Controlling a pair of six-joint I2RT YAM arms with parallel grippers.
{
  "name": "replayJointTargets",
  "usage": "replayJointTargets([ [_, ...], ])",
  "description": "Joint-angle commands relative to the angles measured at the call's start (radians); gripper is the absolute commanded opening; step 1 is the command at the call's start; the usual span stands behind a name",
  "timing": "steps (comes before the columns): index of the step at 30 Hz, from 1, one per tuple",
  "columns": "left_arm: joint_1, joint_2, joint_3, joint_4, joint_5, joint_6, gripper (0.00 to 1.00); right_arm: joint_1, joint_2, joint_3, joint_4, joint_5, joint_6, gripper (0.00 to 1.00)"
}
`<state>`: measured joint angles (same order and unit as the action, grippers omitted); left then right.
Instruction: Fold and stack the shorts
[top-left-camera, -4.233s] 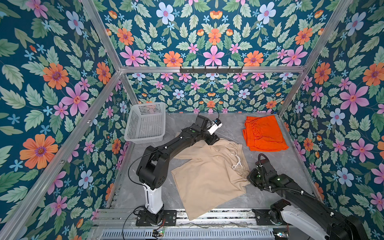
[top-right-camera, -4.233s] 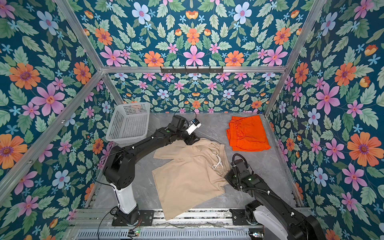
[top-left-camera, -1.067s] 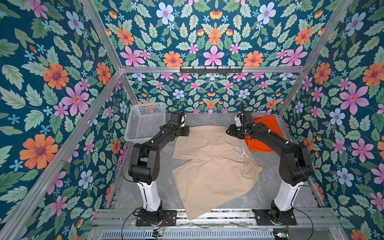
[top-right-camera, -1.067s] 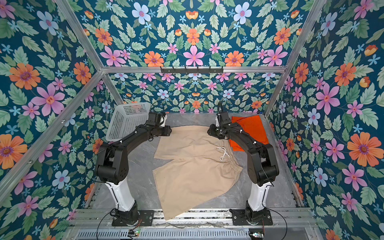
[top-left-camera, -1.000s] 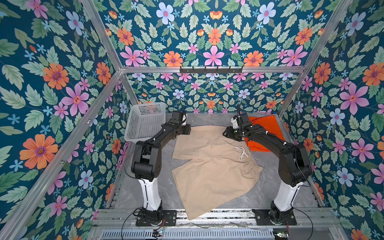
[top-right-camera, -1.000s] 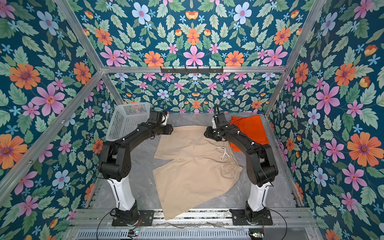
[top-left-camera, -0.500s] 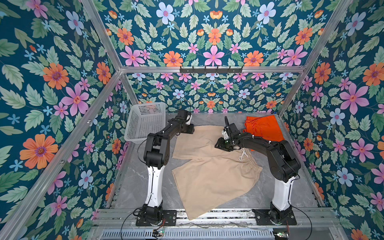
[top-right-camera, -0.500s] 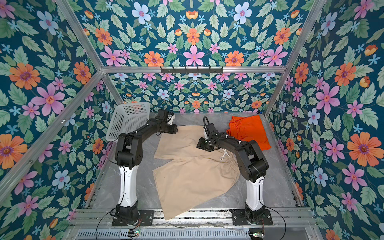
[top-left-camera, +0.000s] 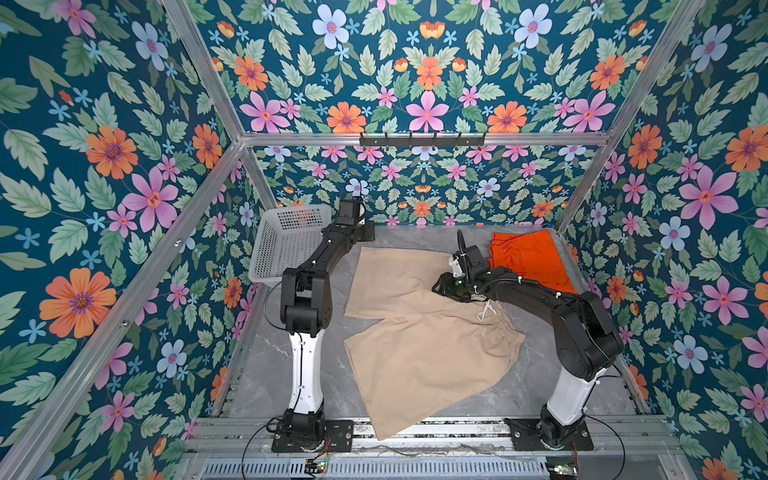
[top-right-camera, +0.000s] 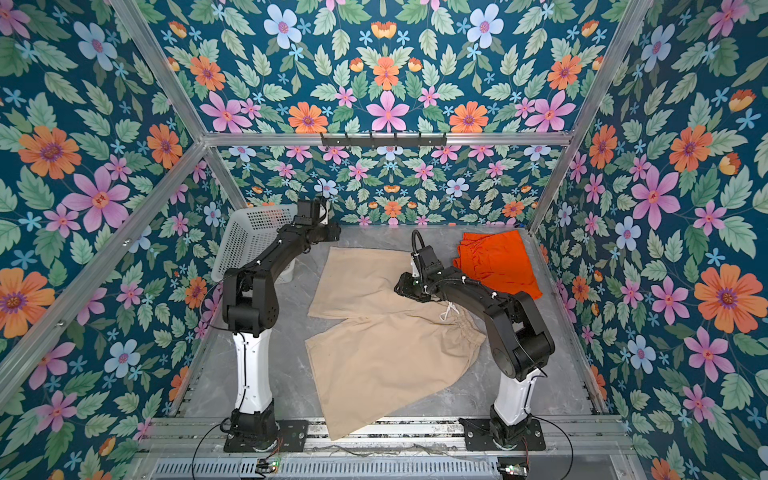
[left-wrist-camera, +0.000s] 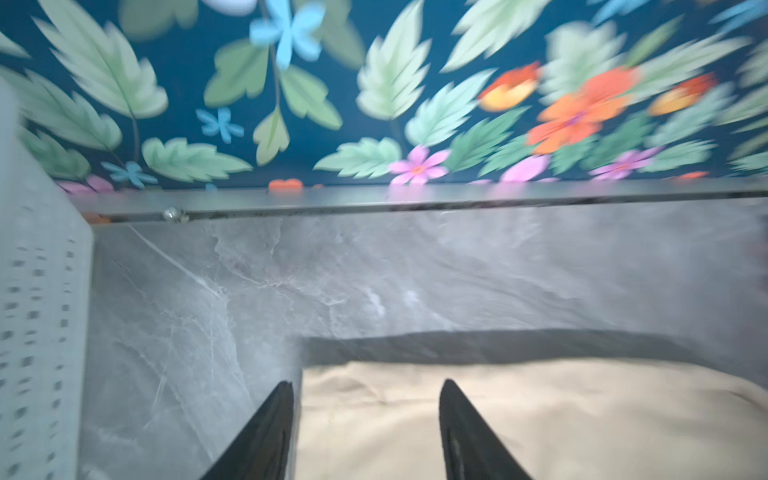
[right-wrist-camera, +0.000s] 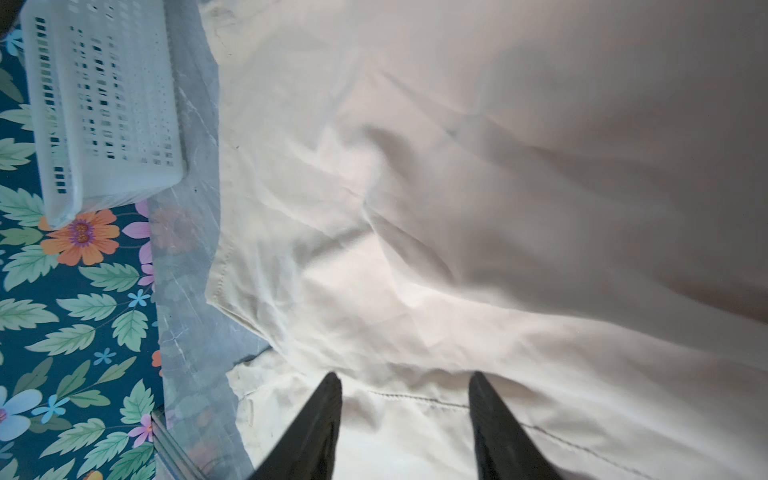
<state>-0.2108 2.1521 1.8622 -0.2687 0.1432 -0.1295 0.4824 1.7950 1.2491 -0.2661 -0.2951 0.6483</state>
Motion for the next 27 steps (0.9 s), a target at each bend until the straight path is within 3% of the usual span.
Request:
replayJointTargets([
  [1, 0.0, -0.144, -0.143, 0.049, 0.054, -0.041, 0.57, 0.001, -0.036, 0.002, -0.06, 0.029, -0.023, 0.5],
  [8, -0.035, -0.531, -0.699, 0.073, 0.137, -0.147, 0.56, -0.002, -0.182, -0.143, -0.1, 0.095, -0.035, 0.51],
  [14, -0.037, -0.62, -0.96, 0.144, 0.108, -0.216, 0.56, 0.0, -0.242, -0.312, -0.054, 0.09, 0.03, 0.51],
  [19, -0.037, -0.531, -0.95, 0.155, 0.074, -0.205, 0.56, 0.003, -0.264, -0.415, -0.012, 0.101, 0.077, 0.51],
  [27, -0.028, -0.321, -0.805, 0.105, 0.008, -0.147, 0.56, 0.041, -0.254, -0.495, 0.041, 0.145, 0.154, 0.51],
])
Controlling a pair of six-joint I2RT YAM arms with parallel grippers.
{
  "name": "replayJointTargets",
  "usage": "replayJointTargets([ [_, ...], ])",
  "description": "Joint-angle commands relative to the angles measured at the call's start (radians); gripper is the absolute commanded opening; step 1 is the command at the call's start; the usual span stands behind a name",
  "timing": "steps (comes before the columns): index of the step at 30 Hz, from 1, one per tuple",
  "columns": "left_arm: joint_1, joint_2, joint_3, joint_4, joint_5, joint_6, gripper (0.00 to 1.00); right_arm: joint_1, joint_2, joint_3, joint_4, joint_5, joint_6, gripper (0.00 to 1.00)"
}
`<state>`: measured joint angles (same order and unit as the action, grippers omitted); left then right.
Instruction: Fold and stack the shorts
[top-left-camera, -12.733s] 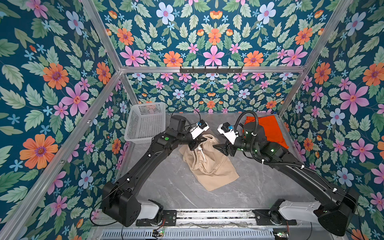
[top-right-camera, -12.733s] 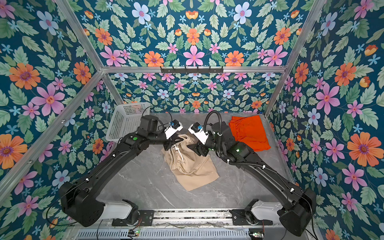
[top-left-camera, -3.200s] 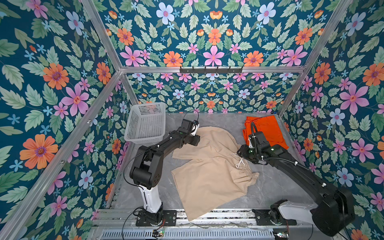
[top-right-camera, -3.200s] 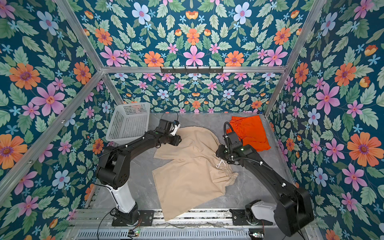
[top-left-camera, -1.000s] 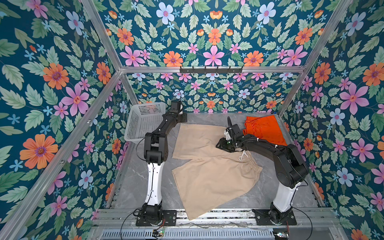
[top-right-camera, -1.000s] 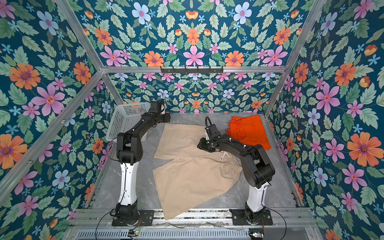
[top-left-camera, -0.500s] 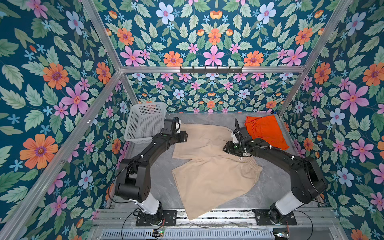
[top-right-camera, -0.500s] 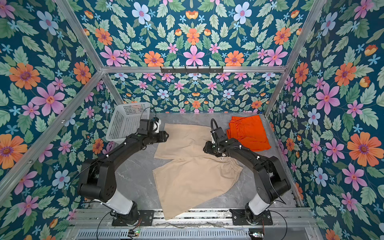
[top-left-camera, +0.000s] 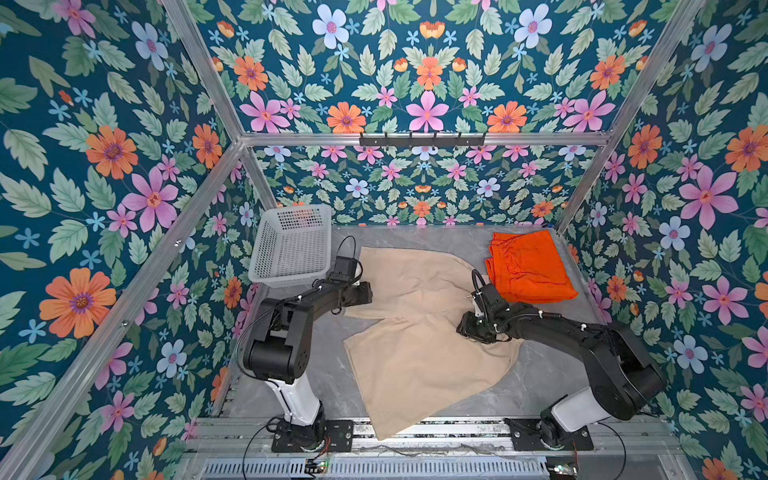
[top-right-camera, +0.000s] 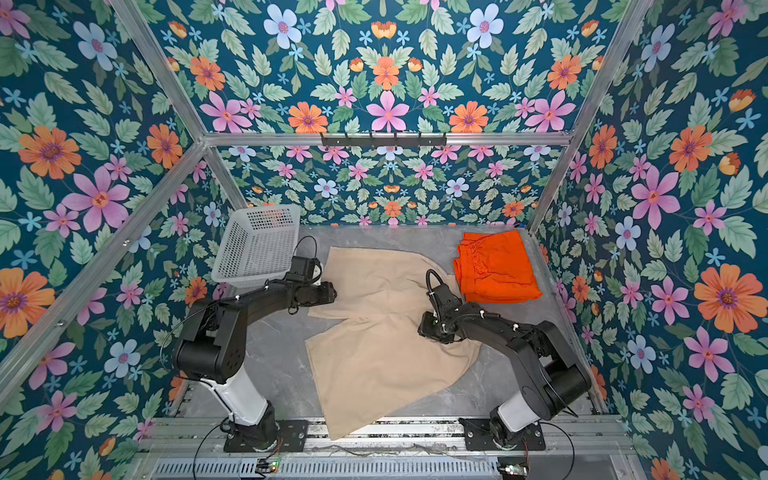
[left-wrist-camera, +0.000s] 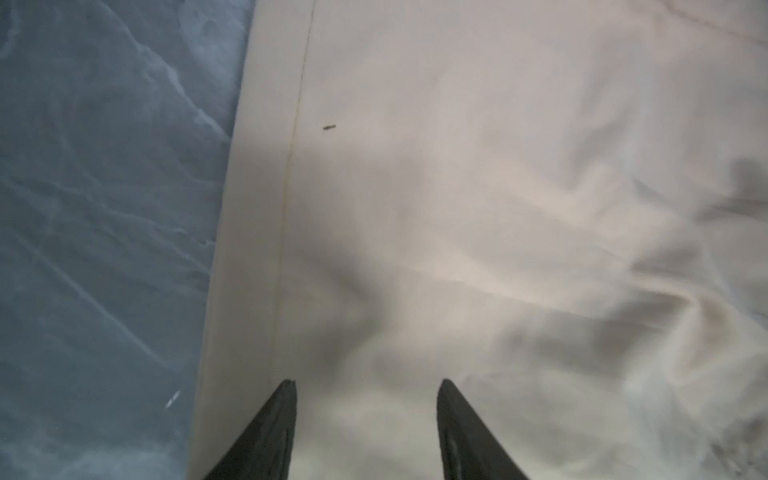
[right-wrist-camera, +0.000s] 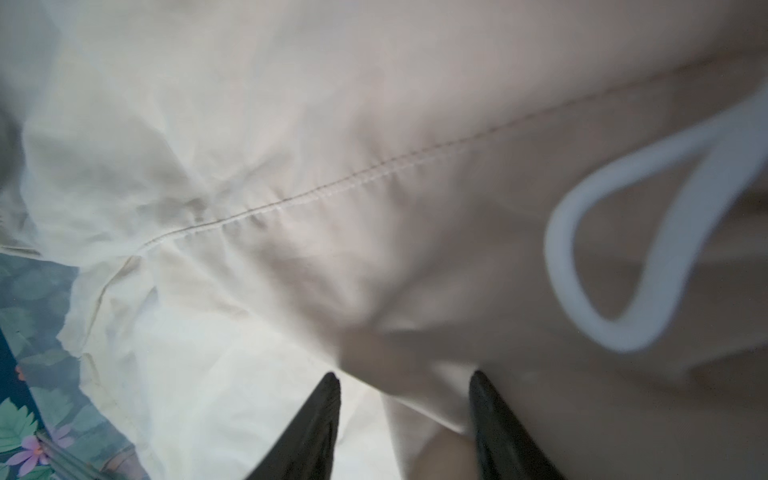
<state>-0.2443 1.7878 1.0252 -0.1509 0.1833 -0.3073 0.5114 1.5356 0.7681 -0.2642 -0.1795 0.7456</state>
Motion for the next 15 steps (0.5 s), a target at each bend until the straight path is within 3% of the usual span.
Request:
replayJointTargets([
  [1, 0.009, 0.067, 0.05, -0.016, -0.033, 0.037, 0.57, 0.019, 0.011, -0.02, 0.048, 0.031, 0.07, 0.51],
  [11, 0.058, 0.291, 0.368, -0.074, -0.048, 0.095, 0.57, 0.123, 0.11, 0.058, 0.128, 0.074, 0.173, 0.51],
  [15, 0.06, 0.272, 0.476, -0.127, -0.03, 0.114, 0.57, 0.131, 0.06, 0.122, 0.081, 0.095, 0.149, 0.51],
])
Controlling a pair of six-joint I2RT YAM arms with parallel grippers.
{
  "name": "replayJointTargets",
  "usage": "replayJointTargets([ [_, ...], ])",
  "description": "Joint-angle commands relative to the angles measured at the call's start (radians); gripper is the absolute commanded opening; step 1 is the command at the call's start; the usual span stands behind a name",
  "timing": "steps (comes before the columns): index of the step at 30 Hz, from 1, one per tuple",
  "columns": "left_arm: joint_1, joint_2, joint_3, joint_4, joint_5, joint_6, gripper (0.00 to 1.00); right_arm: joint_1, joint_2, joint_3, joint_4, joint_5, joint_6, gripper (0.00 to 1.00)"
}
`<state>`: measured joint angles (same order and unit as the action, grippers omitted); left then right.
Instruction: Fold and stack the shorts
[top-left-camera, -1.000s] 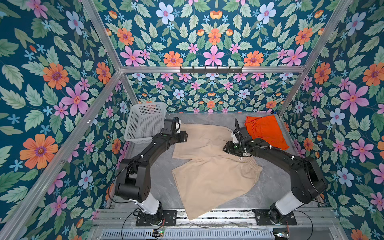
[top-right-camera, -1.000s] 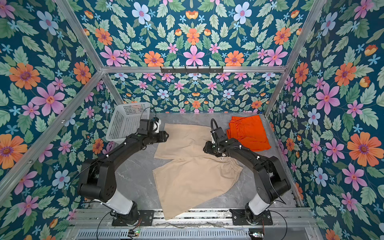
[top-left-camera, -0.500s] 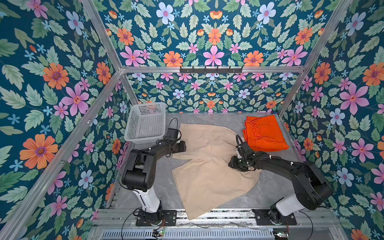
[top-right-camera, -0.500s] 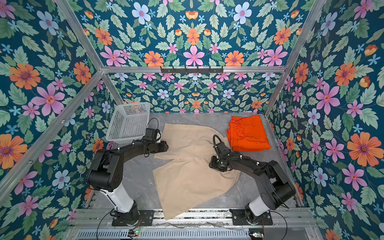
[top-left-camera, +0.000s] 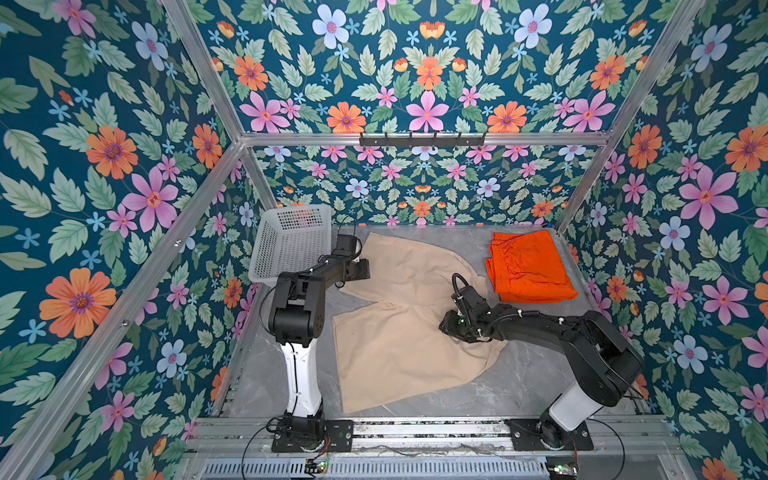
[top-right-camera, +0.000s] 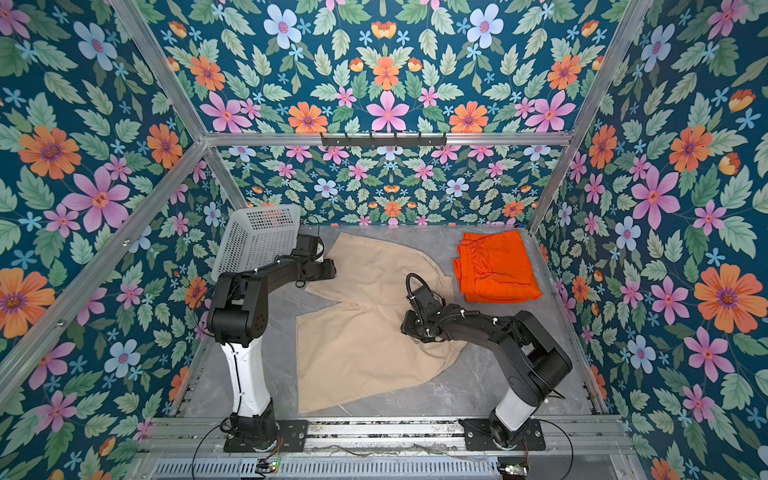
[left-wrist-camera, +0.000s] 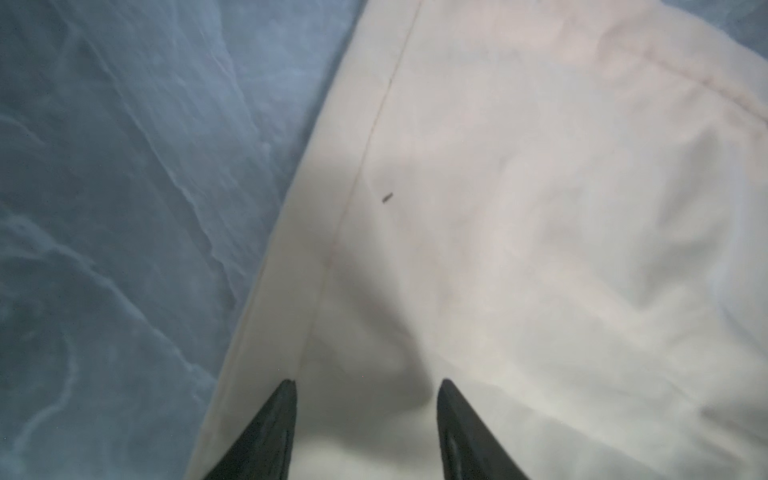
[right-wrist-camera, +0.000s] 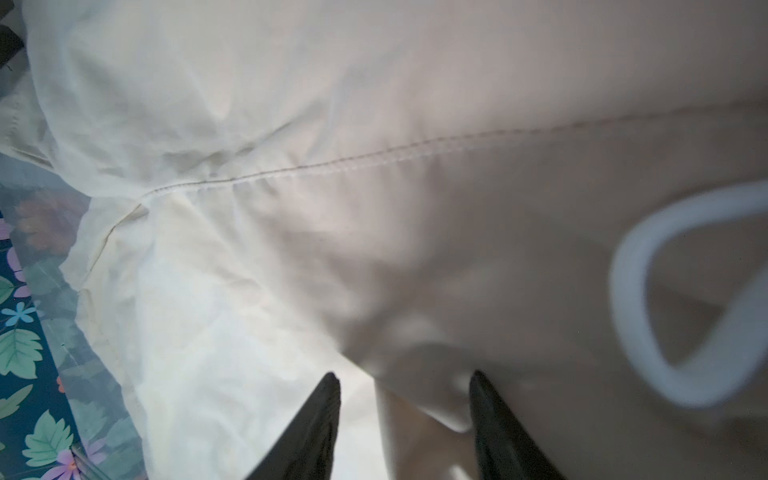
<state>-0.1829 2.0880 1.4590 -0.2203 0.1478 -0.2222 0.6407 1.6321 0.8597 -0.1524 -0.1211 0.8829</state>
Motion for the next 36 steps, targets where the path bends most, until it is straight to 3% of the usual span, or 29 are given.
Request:
replayJointTargets([
  [1, 0.0, -0.052, 0.044, -0.062, 0.013, 0.029, 0.57, 0.002, -0.064, 0.041, -0.054, 0.045, 0.004, 0.51],
  [4, -0.005, -0.174, -0.008, -0.065, 0.038, 0.019, 0.57, -0.014, -0.156, 0.066, -0.145, 0.055, -0.055, 0.52],
  [7, -0.02, -0.328, -0.129, -0.033, 0.083, 0.009, 0.56, -0.062, -0.235, 0.047, -0.21, -0.005, -0.084, 0.52],
  [11, -0.065, -0.511, -0.316, -0.003, 0.166, -0.015, 0.55, -0.148, -0.331, -0.06, -0.235, -0.091, -0.071, 0.52],
  [17, -0.105, -0.681, -0.611, 0.09, 0.162, -0.138, 0.54, -0.24, -0.425, -0.22, -0.28, -0.104, -0.026, 0.52],
  [24, -0.107, -0.67, -0.752, 0.143, 0.149, -0.184, 0.54, -0.26, -0.423, -0.312, -0.297, -0.076, -0.009, 0.45],
  [31, -0.105, -0.552, -0.747, 0.158, 0.064, -0.185, 0.54, -0.26, -0.397, -0.362, -0.353, -0.055, 0.053, 0.37],
  [36, -0.105, -0.448, -0.703, 0.173, 0.05, -0.164, 0.54, -0.26, -0.49, -0.43, -0.361, -0.091, 0.092, 0.41],
])
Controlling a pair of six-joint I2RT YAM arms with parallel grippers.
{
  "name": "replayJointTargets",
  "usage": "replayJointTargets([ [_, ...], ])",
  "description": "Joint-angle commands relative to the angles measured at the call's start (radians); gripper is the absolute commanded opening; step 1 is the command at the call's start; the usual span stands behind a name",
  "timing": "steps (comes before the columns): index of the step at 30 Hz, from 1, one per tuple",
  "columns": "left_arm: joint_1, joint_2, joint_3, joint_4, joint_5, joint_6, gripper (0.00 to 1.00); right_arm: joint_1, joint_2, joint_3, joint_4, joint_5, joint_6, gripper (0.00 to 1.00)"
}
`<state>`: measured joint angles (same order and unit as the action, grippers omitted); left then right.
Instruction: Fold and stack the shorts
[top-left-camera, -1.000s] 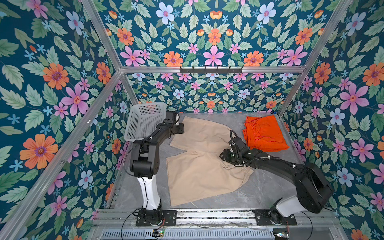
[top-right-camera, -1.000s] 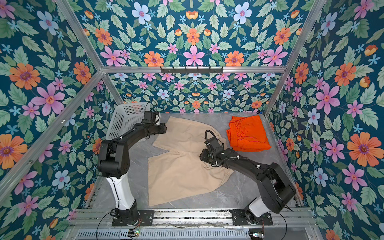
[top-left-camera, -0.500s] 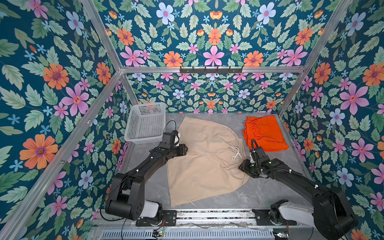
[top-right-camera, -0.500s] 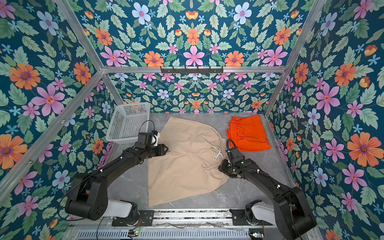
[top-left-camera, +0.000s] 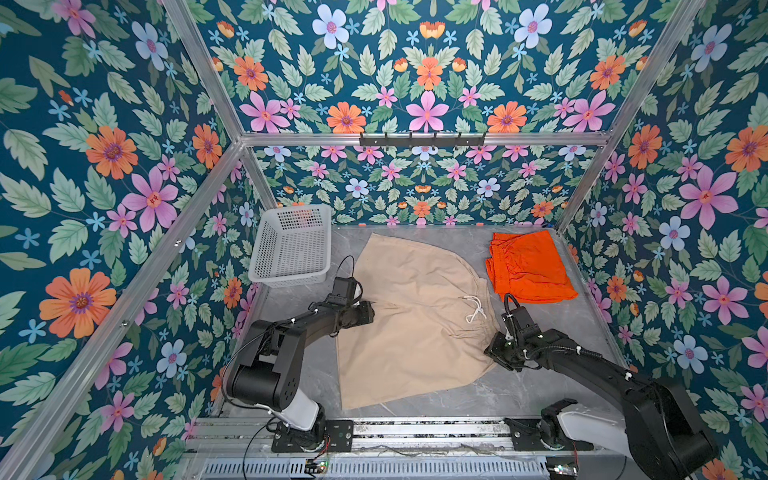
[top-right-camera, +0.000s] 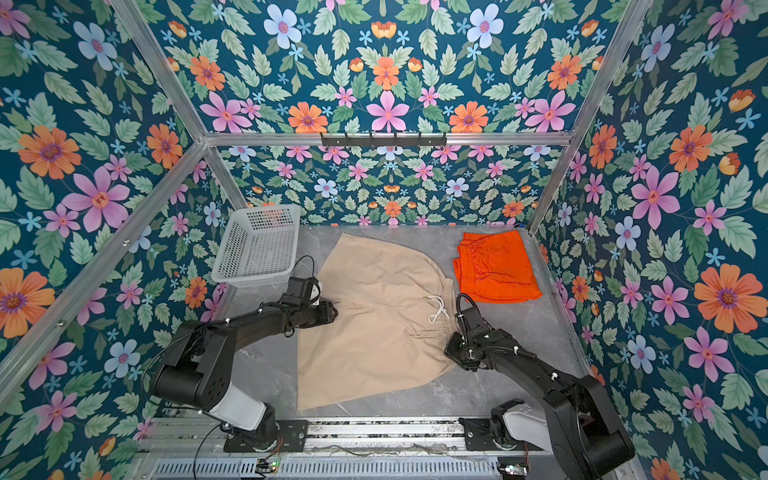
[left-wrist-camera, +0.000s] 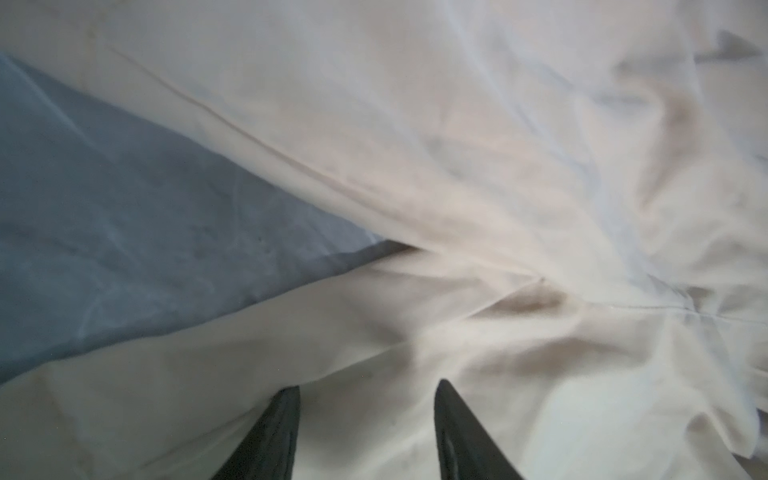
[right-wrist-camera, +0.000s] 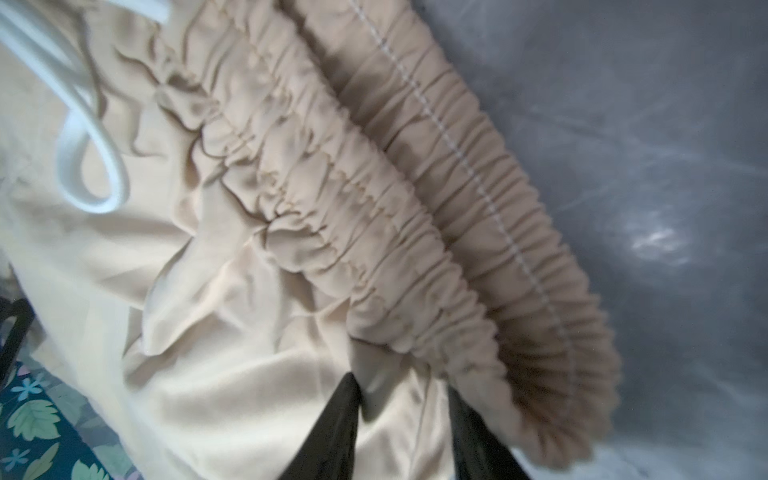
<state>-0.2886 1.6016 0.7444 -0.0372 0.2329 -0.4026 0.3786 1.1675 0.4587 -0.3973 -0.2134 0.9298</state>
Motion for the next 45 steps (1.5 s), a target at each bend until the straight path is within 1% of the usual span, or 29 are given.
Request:
replayJointTargets([
  [1, 0.001, 0.055, 0.022, -0.007, -0.038, 0.024, 0.54, 0.002, -0.049, -0.028, -0.118, -0.006, 0.042, 0.43],
  [3, 0.002, 0.093, 0.063, -0.013, -0.045, 0.049, 0.54, 0.002, -0.106, -0.008, -0.134, -0.015, 0.038, 0.48],
  [5, 0.002, 0.121, 0.111, -0.039, -0.051, 0.069, 0.54, 0.001, -0.156, 0.041, -0.182, 0.0, 0.027, 0.51],
  [7, 0.003, 0.129, 0.153, -0.062, -0.049, 0.078, 0.55, -0.023, -0.188, 0.089, -0.232, -0.016, 0.009, 0.54],
  [10, 0.002, 0.097, 0.186, -0.085, -0.042, 0.076, 0.55, -0.111, -0.22, 0.133, -0.297, -0.097, -0.019, 0.57],
  [13, 0.001, 0.027, 0.185, -0.109, -0.038, 0.065, 0.56, -0.22, -0.235, 0.149, -0.37, -0.172, -0.07, 0.61],
  [15, 0.002, -0.032, 0.166, -0.119, -0.04, 0.056, 0.56, -0.294, -0.22, 0.131, -0.386, -0.249, -0.107, 0.64],
  [19, 0.0, -0.133, 0.114, -0.134, -0.046, 0.041, 0.56, -0.309, -0.163, 0.105, -0.362, -0.307, -0.128, 0.65],
  [24, 0.0, -0.21, 0.056, -0.163, -0.055, 0.023, 0.56, -0.309, -0.088, 0.094, -0.318, -0.275, -0.128, 0.66],
  [29, 0.001, -0.254, 0.021, -0.191, -0.047, -0.008, 0.56, -0.309, 0.006, 0.095, -0.266, -0.263, -0.149, 0.64],
  [33, 0.001, -0.325, 0.013, -0.258, -0.011, -0.083, 0.58, -0.31, 0.078, 0.108, -0.234, -0.235, -0.182, 0.61],
  [36, 0.002, -0.392, 0.003, -0.333, 0.0, -0.181, 0.6, -0.31, 0.104, 0.109, -0.209, -0.24, -0.184, 0.53],
  [37, 0.002, -0.408, 0.001, -0.357, 0.004, -0.213, 0.61, -0.309, 0.105, 0.106, -0.205, -0.237, -0.183, 0.5],
  [39, 0.002, -0.441, -0.005, -0.415, 0.022, -0.295, 0.65, -0.309, 0.108, 0.109, -0.22, -0.206, -0.203, 0.38],
  [41, 0.002, -0.471, -0.018, -0.453, 0.031, -0.388, 0.68, -0.308, 0.114, 0.124, -0.256, -0.15, -0.23, 0.3],
  [45, 0.002, -0.543, -0.041, -0.515, 0.036, -0.537, 0.68, -0.31, 0.111, 0.137, -0.264, -0.143, -0.253, 0.16],
])
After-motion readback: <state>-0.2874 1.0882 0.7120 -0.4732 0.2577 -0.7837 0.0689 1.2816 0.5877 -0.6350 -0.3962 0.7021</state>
